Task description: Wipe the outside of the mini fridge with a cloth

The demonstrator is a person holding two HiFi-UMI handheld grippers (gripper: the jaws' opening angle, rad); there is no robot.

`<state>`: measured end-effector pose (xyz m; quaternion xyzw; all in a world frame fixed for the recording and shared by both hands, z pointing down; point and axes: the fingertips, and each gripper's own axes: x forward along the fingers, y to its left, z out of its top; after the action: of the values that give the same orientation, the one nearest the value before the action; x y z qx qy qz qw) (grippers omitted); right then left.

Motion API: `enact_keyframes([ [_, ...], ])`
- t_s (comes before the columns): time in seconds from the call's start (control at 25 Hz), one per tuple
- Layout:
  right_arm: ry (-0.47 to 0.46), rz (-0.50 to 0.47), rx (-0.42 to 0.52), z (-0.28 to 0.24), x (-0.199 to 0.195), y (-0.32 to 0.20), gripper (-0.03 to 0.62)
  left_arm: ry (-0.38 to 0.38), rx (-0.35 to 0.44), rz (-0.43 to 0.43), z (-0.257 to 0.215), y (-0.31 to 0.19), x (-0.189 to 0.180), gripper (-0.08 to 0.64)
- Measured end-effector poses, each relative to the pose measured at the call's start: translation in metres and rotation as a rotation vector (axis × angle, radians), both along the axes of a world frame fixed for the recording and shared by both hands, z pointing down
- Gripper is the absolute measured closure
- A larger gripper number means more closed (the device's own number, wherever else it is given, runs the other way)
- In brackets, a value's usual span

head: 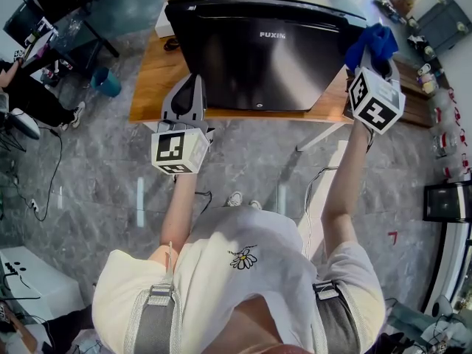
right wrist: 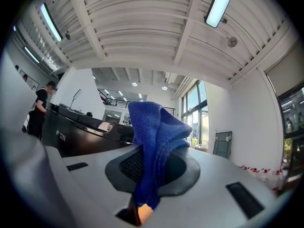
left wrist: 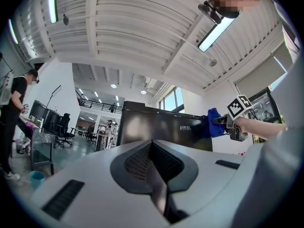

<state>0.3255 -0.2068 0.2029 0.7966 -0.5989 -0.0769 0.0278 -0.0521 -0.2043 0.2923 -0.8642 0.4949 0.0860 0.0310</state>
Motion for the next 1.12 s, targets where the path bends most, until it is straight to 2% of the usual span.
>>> enact_keyframes([
  [0.16, -0.011, -0.001, 0.011, -0.002, -0.005, 0.01, 0.52, 0.0, -0.001, -0.005, 0.0, 0.001, -0.003, 0.555],
  [0.28, -0.016, -0.083, 0.044, -0.004, -0.04, 0.029, 0.52, -0.003, -0.009, -0.013, 0.004, 0.001, -0.008, 0.555],
  [0.48, -0.034, -0.34, 0.062, 0.001, -0.15, 0.035, 0.52, 0.001, -0.016, -0.034, 0.007, -0.002, -0.021, 0.555],
  [0.64, -0.063, -0.529, 0.043, 0.014, -0.24, 0.014, 0.52, 0.003, -0.012, -0.048, 0.006, -0.004, -0.029, 0.555],
  [0.8, -0.056, -0.673, 0.008, 0.028, -0.317, -0.011, 0.52, 0.002, -0.013, -0.073, 0.007, -0.006, -0.044, 0.555],
  [0.92, -0.035, -0.717, -0.005, 0.034, -0.354, -0.029, 0.52, 0.014, -0.017, -0.108, 0.01, -0.006, -0.061, 0.555],
  [1.12, 0.019, -0.732, -0.015, 0.038, -0.394, -0.047, 0.52, 0.023, -0.02, -0.157, 0.011, -0.003, -0.086, 0.555],
])
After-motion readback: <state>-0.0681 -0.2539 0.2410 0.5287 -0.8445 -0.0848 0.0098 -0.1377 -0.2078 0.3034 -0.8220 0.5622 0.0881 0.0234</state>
